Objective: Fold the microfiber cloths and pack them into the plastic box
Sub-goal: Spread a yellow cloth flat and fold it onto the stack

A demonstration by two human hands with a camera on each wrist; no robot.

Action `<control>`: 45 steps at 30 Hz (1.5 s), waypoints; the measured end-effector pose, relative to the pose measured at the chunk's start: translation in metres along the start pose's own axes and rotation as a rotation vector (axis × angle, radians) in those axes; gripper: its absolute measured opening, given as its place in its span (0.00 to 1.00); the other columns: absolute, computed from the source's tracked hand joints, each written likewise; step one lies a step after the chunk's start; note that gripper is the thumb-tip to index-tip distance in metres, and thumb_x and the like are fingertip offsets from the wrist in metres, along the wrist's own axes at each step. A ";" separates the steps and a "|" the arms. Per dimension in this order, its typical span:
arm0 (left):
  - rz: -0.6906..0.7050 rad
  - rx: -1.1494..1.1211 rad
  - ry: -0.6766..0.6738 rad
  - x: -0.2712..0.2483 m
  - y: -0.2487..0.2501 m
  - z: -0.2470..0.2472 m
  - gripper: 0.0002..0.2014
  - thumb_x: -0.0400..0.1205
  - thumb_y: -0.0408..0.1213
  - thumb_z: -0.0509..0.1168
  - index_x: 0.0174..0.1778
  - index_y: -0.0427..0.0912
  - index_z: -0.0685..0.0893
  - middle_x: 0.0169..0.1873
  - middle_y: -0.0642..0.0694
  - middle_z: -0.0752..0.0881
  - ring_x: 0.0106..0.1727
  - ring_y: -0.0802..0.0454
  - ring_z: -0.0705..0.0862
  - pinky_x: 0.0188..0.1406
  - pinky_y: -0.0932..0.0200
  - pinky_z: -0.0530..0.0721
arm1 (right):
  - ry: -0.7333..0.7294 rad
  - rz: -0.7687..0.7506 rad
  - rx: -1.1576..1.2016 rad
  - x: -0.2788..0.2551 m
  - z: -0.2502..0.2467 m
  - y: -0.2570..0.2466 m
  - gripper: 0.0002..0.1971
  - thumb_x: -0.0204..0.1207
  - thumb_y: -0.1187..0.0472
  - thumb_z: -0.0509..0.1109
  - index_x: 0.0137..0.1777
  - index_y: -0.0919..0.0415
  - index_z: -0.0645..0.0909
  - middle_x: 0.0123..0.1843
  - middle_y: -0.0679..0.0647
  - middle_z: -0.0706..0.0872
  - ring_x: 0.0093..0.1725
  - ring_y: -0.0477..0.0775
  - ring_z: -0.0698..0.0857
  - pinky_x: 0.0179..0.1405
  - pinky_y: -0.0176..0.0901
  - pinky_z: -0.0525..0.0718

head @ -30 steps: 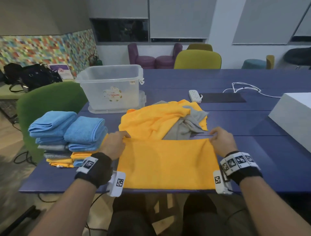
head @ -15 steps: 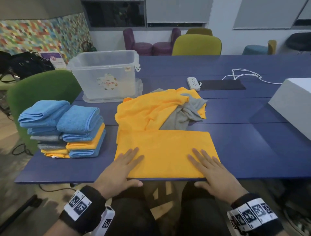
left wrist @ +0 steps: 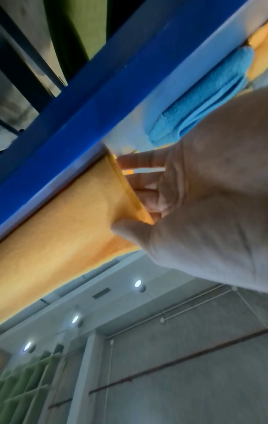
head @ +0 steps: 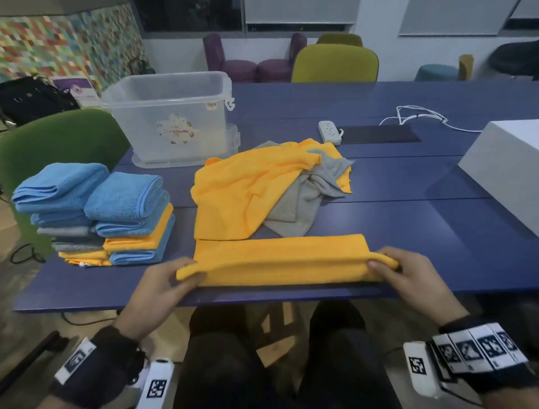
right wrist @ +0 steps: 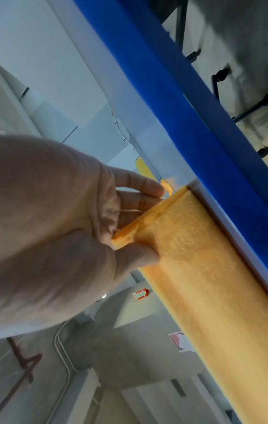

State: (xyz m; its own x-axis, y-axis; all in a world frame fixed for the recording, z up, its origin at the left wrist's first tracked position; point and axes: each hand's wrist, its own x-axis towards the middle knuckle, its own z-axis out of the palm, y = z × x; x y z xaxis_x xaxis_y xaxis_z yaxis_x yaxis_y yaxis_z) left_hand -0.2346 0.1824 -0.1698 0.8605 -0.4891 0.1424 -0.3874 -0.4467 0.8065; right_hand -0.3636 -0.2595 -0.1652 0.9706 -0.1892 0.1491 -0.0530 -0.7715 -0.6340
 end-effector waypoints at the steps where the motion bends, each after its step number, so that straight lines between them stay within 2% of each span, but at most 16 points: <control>1: -0.026 -0.057 0.027 0.005 0.002 0.000 0.08 0.86 0.39 0.69 0.43 0.55 0.89 0.37 0.57 0.87 0.42 0.60 0.84 0.43 0.63 0.78 | 0.020 0.031 0.016 0.006 0.002 0.001 0.09 0.81 0.53 0.73 0.39 0.48 0.81 0.31 0.47 0.80 0.34 0.49 0.80 0.36 0.48 0.76; 3: -0.110 -0.116 0.082 0.015 -0.002 0.002 0.07 0.87 0.41 0.68 0.46 0.53 0.90 0.39 0.56 0.90 0.44 0.60 0.87 0.45 0.61 0.82 | 0.051 0.116 0.013 0.017 0.008 0.002 0.11 0.82 0.50 0.72 0.39 0.51 0.79 0.29 0.49 0.76 0.32 0.48 0.77 0.34 0.49 0.74; 6: -0.206 -0.056 0.181 0.028 -0.019 0.009 0.12 0.89 0.49 0.66 0.53 0.46 0.90 0.43 0.47 0.94 0.48 0.49 0.91 0.48 0.45 0.88 | 0.093 0.215 0.027 0.033 0.020 0.000 0.18 0.83 0.51 0.71 0.35 0.53 0.70 0.29 0.44 0.69 0.32 0.44 0.71 0.30 0.44 0.66; 8: -0.218 0.066 0.243 0.033 -0.021 0.016 0.20 0.87 0.56 0.64 0.42 0.43 0.86 0.33 0.41 0.88 0.38 0.41 0.86 0.38 0.40 0.82 | 0.106 0.252 -0.027 0.042 0.026 -0.001 0.21 0.84 0.50 0.70 0.33 0.54 0.65 0.29 0.43 0.68 0.34 0.47 0.71 0.29 0.44 0.64; 10: -0.240 0.161 0.275 0.037 -0.017 0.023 0.21 0.88 0.51 0.64 0.33 0.42 0.75 0.25 0.43 0.75 0.29 0.44 0.75 0.30 0.44 0.71 | 0.097 0.276 -0.119 0.049 0.030 -0.002 0.21 0.84 0.47 0.68 0.34 0.52 0.64 0.30 0.44 0.69 0.36 0.55 0.74 0.28 0.46 0.62; 12: -0.290 0.240 0.292 0.041 -0.014 0.026 0.19 0.88 0.44 0.65 0.32 0.43 0.73 0.25 0.49 0.75 0.29 0.49 0.75 0.30 0.48 0.70 | 0.084 0.301 -0.178 0.054 0.032 -0.003 0.20 0.85 0.44 0.66 0.36 0.51 0.65 0.32 0.47 0.72 0.38 0.59 0.77 0.28 0.48 0.63; 15: -0.377 0.353 0.281 0.047 -0.012 0.030 0.10 0.87 0.45 0.64 0.42 0.45 0.81 0.33 0.45 0.85 0.38 0.44 0.83 0.38 0.44 0.82 | 0.085 0.353 -0.226 0.058 0.036 -0.002 0.16 0.85 0.42 0.63 0.47 0.55 0.72 0.38 0.52 0.79 0.43 0.61 0.79 0.34 0.50 0.69; 18: -0.450 0.485 0.276 0.052 -0.010 0.034 0.13 0.89 0.48 0.59 0.42 0.45 0.78 0.35 0.41 0.84 0.41 0.38 0.82 0.38 0.46 0.79 | 0.082 0.415 -0.232 0.060 0.041 -0.003 0.16 0.87 0.44 0.60 0.54 0.59 0.77 0.47 0.60 0.84 0.48 0.65 0.80 0.42 0.54 0.78; 22: -0.524 0.629 0.252 0.056 -0.004 0.043 0.14 0.91 0.47 0.55 0.52 0.40 0.79 0.45 0.35 0.86 0.47 0.33 0.84 0.39 0.48 0.74 | 0.087 0.458 -0.225 0.060 0.042 -0.008 0.15 0.88 0.47 0.59 0.53 0.60 0.77 0.47 0.62 0.83 0.48 0.67 0.81 0.46 0.58 0.83; 31: -0.495 0.583 0.332 0.052 0.011 0.050 0.19 0.90 0.47 0.60 0.70 0.37 0.75 0.54 0.33 0.87 0.55 0.30 0.85 0.48 0.41 0.81 | 0.155 0.553 -0.177 0.057 0.041 -0.022 0.14 0.86 0.49 0.62 0.63 0.58 0.74 0.53 0.62 0.82 0.49 0.65 0.78 0.47 0.56 0.78; 34: -0.280 0.677 0.460 0.043 0.019 0.052 0.23 0.89 0.47 0.61 0.75 0.35 0.75 0.63 0.34 0.80 0.64 0.33 0.80 0.59 0.35 0.81 | 0.365 0.379 -0.374 0.049 0.048 -0.035 0.22 0.83 0.52 0.67 0.74 0.60 0.72 0.67 0.63 0.80 0.63 0.69 0.80 0.59 0.65 0.77; 36: -0.058 0.716 0.434 0.042 0.026 0.066 0.22 0.90 0.42 0.57 0.76 0.34 0.76 0.70 0.33 0.78 0.72 0.33 0.76 0.69 0.33 0.78 | 0.424 0.147 -0.393 0.045 0.066 -0.055 0.25 0.82 0.56 0.69 0.77 0.62 0.73 0.74 0.63 0.78 0.72 0.68 0.77 0.68 0.66 0.76; 38: 0.061 0.693 0.281 0.046 0.032 0.090 0.24 0.90 0.41 0.53 0.81 0.36 0.74 0.81 0.35 0.72 0.85 0.35 0.66 0.81 0.30 0.68 | 0.250 -0.116 -0.287 0.044 0.095 -0.081 0.25 0.85 0.57 0.63 0.81 0.64 0.71 0.79 0.62 0.76 0.78 0.64 0.73 0.78 0.64 0.72; 40: 0.049 0.682 0.124 0.051 0.031 0.114 0.27 0.92 0.43 0.45 0.86 0.39 0.68 0.89 0.41 0.61 0.91 0.42 0.52 0.87 0.31 0.55 | -0.053 -0.252 -0.280 0.043 0.131 -0.102 0.28 0.89 0.53 0.51 0.87 0.60 0.62 0.88 0.56 0.65 0.87 0.56 0.61 0.85 0.62 0.62; 42: -0.026 0.722 0.039 0.054 0.021 0.125 0.31 0.91 0.47 0.37 0.89 0.41 0.63 0.90 0.43 0.56 0.92 0.45 0.47 0.88 0.32 0.51 | -0.218 -0.238 -0.359 0.043 0.155 -0.108 0.30 0.90 0.48 0.40 0.90 0.55 0.52 0.92 0.50 0.51 0.90 0.50 0.46 0.88 0.60 0.52; 45: -0.136 0.770 0.026 0.049 0.002 0.114 0.34 0.90 0.54 0.33 0.91 0.43 0.57 0.91 0.45 0.54 0.92 0.45 0.47 0.89 0.34 0.47 | -0.216 -0.140 -0.421 0.042 0.149 -0.090 0.32 0.88 0.42 0.35 0.91 0.50 0.45 0.92 0.47 0.44 0.90 0.48 0.41 0.89 0.58 0.45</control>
State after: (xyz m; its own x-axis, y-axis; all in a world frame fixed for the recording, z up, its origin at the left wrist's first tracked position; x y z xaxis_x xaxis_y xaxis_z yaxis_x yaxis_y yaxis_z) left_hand -0.2304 0.0720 -0.2268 0.9208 -0.3791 0.0918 -0.3900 -0.9002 0.1937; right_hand -0.2826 -0.1073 -0.2153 0.9993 0.0294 0.0218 0.0340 -0.9673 -0.2513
